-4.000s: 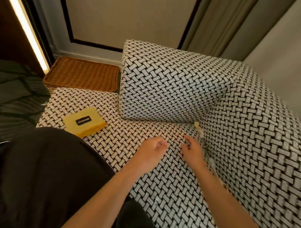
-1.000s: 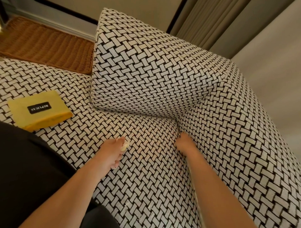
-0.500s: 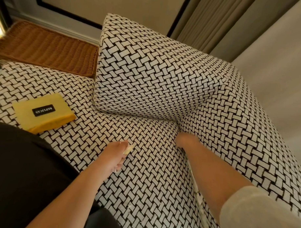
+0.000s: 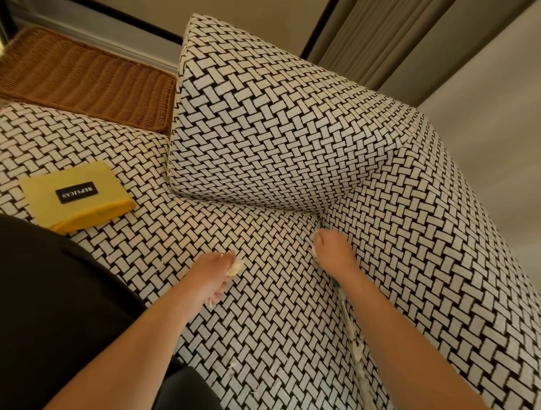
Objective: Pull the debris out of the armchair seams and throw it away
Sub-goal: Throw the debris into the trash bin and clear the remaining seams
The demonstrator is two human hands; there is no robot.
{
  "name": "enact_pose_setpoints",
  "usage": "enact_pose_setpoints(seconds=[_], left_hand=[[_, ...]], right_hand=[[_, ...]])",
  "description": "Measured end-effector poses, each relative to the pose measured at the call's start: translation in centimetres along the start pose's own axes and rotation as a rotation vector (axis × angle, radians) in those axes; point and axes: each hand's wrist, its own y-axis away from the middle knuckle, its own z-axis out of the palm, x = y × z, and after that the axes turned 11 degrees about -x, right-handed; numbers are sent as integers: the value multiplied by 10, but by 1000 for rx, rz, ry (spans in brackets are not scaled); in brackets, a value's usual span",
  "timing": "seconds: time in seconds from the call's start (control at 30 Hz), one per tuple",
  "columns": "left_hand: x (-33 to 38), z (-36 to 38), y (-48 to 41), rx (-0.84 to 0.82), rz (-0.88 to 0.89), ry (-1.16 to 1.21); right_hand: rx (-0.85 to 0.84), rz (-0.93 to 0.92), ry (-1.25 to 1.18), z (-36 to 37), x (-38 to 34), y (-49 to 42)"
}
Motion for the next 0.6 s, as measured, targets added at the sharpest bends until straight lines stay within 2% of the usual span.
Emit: enact_pose_setpoints(seconds=[0.07,0.1,0.2,0.3,0.43,0.6], left_hand=[[1,0,1,2,1,20],[1,-1,2,7,-1,25],[2,-1,5,19,-2,23],[1,-2,6,33,-4,21],[1,-3,5,35,-17,29],[1,-3,9,58,-30,-3]], right_hand=[[30,-66,-256,8,-9,13],[32,-90,-285,13,-15,18],[100,-102,-53,35,-27,28],[210,-23,175,53,-38,30],[247,68,234,58,-46,30],[199,-58,343,55,-45,31]])
